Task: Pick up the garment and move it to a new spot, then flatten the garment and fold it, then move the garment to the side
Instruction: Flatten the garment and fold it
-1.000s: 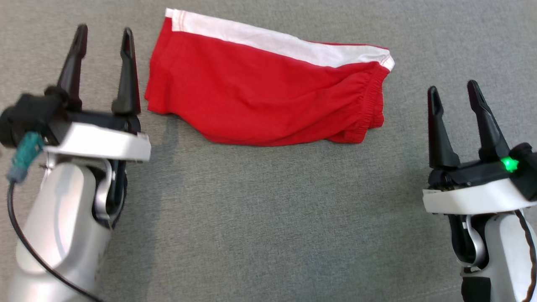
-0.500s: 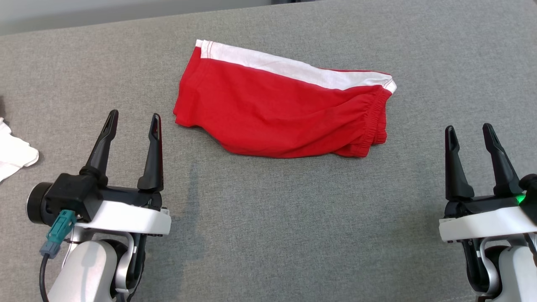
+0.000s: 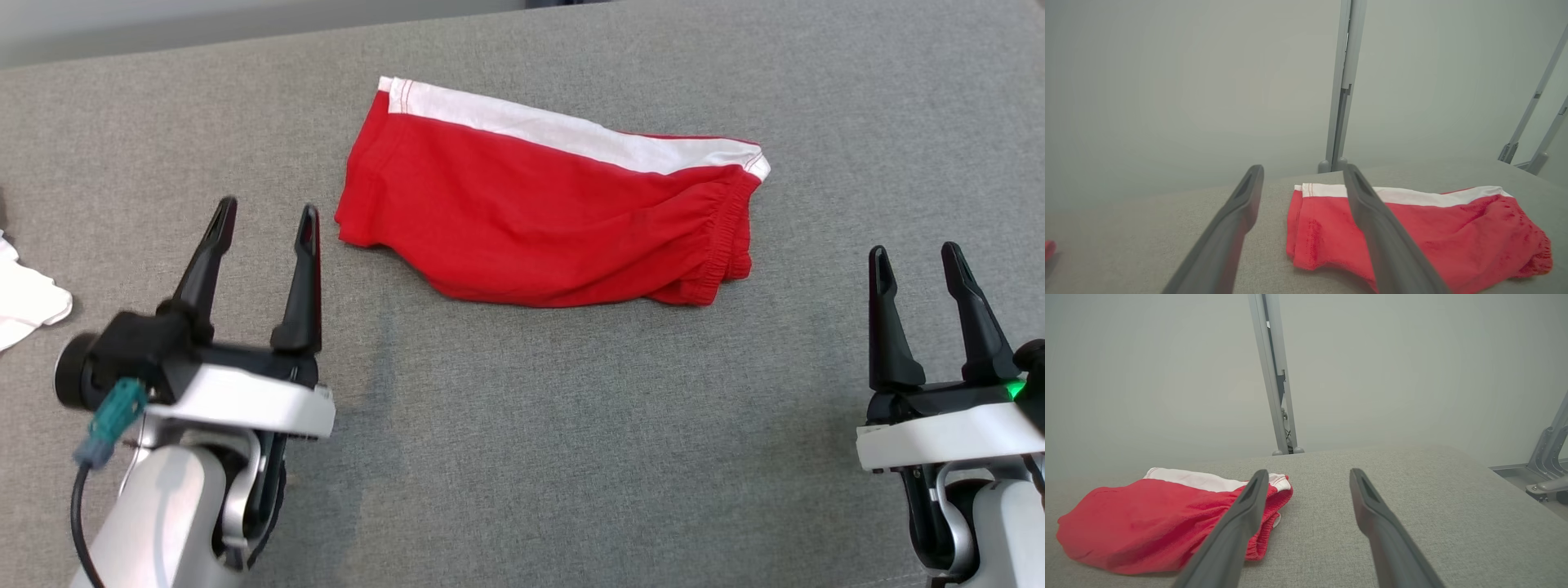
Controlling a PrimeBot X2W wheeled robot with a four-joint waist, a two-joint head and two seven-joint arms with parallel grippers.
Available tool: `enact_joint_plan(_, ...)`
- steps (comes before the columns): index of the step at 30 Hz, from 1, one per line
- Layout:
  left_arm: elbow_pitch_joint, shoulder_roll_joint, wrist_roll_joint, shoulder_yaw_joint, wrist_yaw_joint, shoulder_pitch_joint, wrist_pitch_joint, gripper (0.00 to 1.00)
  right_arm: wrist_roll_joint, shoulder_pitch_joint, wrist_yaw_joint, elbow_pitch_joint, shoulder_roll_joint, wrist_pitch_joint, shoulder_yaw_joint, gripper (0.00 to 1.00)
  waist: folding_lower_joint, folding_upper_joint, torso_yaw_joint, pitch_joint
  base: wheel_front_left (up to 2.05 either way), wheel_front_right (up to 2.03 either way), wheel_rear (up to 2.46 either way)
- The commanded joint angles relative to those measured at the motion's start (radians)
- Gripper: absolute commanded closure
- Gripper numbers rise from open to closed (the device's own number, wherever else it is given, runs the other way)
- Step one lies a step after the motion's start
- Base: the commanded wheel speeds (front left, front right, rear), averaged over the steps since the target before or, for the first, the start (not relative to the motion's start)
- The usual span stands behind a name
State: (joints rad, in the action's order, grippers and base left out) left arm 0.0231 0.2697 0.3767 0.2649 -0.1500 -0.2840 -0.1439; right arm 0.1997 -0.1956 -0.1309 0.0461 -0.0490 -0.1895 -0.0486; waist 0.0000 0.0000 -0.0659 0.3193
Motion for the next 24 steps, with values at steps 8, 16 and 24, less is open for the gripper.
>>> enact_joint_plan(8, -0.225, 0.006, 0.06, 0.053, 0.124, -0.267, 0.149, 0.0, 0.031, -0.044, 0.0, 0.001, -0.005, -0.007, 0.043, 0.0, 0.0, 0.0, -0.052, 0.064, 0.0, 0.0, 0.0)
enact_joint_plan(16, -0.567, 0.014, 0.109, 0.045, 0.184, -0.395, 0.207, 0.0, 0.062, -0.075, 0.0, 0.043, -0.005, -0.037, 0.082, 0.0, 0.0, 0.0, -0.115, 0.105, 0.0, 0.0, 0.0)
enact_joint_plan(24, -0.796, -0.002, 0.148, 0.033, 0.206, -0.454, 0.215, 0.0, 0.073, -0.08, 0.0, 0.061, -0.005, -0.052, 0.078, 0.0, 0.0, 0.0, -0.125, 0.118, 0.0, 0.0, 0.0)
